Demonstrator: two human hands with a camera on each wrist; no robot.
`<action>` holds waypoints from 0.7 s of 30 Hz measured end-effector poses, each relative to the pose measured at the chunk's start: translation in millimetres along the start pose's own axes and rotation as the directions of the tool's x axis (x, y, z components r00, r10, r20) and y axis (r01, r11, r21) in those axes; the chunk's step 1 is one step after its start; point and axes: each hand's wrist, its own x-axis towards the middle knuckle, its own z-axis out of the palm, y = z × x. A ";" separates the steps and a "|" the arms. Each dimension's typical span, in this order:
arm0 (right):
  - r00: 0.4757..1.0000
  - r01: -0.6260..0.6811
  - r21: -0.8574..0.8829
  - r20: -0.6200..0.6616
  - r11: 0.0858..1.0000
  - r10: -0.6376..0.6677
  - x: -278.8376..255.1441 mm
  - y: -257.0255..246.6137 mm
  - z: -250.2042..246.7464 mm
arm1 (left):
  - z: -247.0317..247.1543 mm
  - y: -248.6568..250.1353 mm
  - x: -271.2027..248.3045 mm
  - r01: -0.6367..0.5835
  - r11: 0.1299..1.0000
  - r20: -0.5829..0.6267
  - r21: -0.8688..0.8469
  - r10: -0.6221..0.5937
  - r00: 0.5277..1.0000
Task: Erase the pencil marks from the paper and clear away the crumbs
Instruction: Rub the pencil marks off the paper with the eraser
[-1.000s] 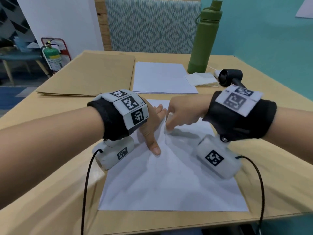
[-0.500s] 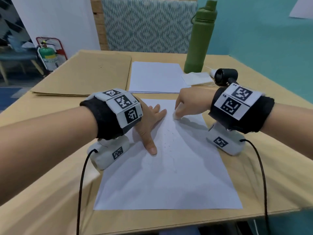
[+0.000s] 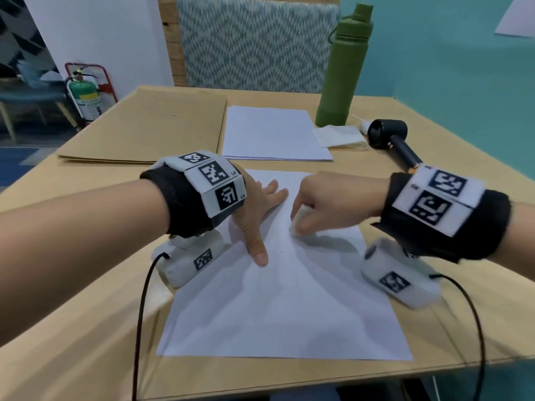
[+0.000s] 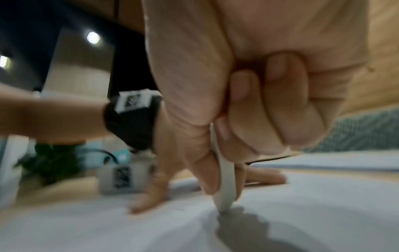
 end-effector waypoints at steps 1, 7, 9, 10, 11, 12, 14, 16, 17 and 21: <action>0.997 0.029 0.017 0.068 0.999 -0.030 -6.6 -3.3 1.4 | 0.0 0.3 0.3 -0.002 1.000 0.000 0.007 0.002 1.000; 0.996 -0.076 0.024 -0.050 0.997 0.077 10.3 7.6 -7.7 | -1.2 1.6 -1.9 0.014 1.000 -0.004 0.027 -0.014 1.000; 0.988 -0.099 0.033 -0.114 0.995 0.102 14.4 7.3 -4.2 | -0.6 1.8 -2.3 0.016 0.999 -0.011 0.032 -0.015 1.000; 0.991 -0.079 0.035 -0.107 0.996 0.083 12.7 4.3 -1.3 | -0.5 1.6 -2.1 0.015 0.999 -0.011 0.030 -0.015 1.000; 0.996 -0.045 0.041 -0.077 0.998 0.048 9.4 0.8 1.8 | -0.3 1.0 -1.2 0.011 0.999 -0.011 0.030 -0.011 1.000; 1.000 -0.012 0.053 -0.024 0.999 0.013 4.8 -3.5 4.6 | 0.0 0.5 -0.2 0.004 0.999 -0.008 0.033 -0.004 1.000; 0.998 0.014 0.084 0.065 0.996 -0.019 -2.1 -10.9 5.0 | 0.4 0.0 0.9 -0.003 0.999 -0.004 0.040 0.003 1.000; 0.997 -0.040 0.091 0.071 0.995 0.034 3.4 -7.8 -1.5 | 0.1 0.5 0.4 -0.001 0.999 -0.003 0.041 0.001 1.000; 0.995 -0.090 0.080 0.046 0.993 0.087 9.9 -3.2 -6.0 | -0.3 0.7 -0.4 0.004 0.999 -0.004 0.041 -0.004 1.000; 0.980 -0.191 0.030 -0.050 0.981 0.193 21.5 -0.7 -15.6 | -0.4 0.2 -1.6 0.012 0.998 -0.004 0.059 -0.012 1.000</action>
